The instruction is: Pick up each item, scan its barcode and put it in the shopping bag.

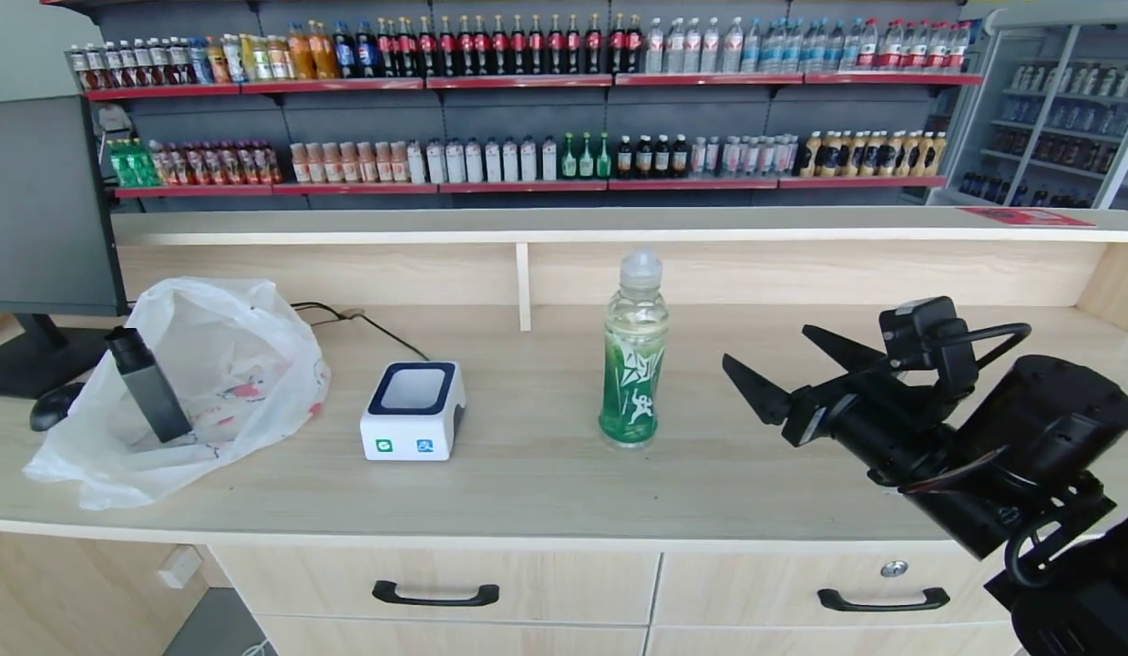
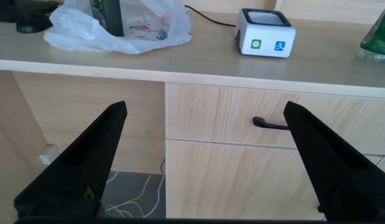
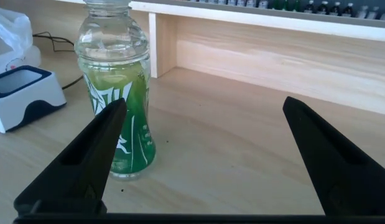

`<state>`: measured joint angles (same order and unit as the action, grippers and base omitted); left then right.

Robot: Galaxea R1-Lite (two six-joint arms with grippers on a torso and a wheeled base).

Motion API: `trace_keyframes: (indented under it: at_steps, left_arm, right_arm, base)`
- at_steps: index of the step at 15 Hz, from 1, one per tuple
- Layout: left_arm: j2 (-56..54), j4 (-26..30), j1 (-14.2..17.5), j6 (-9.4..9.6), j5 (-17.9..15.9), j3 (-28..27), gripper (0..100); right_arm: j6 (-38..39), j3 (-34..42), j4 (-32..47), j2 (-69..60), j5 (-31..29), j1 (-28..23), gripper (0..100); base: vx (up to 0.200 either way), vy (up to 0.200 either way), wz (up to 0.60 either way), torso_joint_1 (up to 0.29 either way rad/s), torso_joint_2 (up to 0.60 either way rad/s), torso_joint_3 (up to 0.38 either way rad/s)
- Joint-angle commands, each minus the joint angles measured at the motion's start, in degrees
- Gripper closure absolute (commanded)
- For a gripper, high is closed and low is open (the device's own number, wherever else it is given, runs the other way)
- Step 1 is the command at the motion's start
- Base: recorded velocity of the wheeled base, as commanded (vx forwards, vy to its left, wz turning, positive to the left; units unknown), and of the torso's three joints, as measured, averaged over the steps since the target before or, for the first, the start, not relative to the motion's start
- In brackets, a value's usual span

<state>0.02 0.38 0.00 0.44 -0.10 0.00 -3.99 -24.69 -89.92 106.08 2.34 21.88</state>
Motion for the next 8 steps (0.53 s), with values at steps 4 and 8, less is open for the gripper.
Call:
trace_keyframes:
  at_steps: [4,8]
  left_arm:
    - [-0.02,-0.03,0.0,0.09,0.01,0.0,0]
    - [-0.02,-0.03,0.0,0.09,0.01,0.0,0]
  right_arm:
    - [0.47,-3.35,-0.08,2.99,-6.3,4.22,0]
    - [3.02,-5.37,-0.08,5.89,-17.37,11.52,0]
  base:
    - [0.0,0.0,0.0,0.0,0.0,0.0]
    - [0.0,0.0,0.0,0.0,0.0,0.0]
